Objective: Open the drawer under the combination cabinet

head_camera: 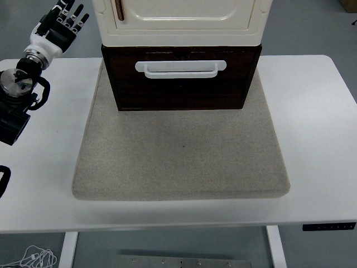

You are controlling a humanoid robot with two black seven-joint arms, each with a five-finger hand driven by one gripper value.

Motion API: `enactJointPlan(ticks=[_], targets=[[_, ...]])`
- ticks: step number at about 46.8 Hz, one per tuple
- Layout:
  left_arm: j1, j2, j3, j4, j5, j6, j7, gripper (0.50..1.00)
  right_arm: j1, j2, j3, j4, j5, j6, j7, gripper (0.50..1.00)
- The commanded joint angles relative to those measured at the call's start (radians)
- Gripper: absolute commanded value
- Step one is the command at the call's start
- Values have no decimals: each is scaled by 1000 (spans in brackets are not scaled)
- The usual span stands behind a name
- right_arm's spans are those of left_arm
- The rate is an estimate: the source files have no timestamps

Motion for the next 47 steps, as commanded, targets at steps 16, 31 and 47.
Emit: enactJointPlan(ticks=[16, 31, 47], targets=[[-148, 102, 6, 5, 8, 50, -3, 1000, 0, 0, 0, 0, 0, 1, -1, 926], [-333, 261, 14, -9, 29, 88, 11, 1000, 2, 0, 0, 0, 0, 1, -1, 928], [-501, 457, 36, -233, 141, 88, 18, 1000, 0, 0, 0, 0, 0, -1, 0, 926]])
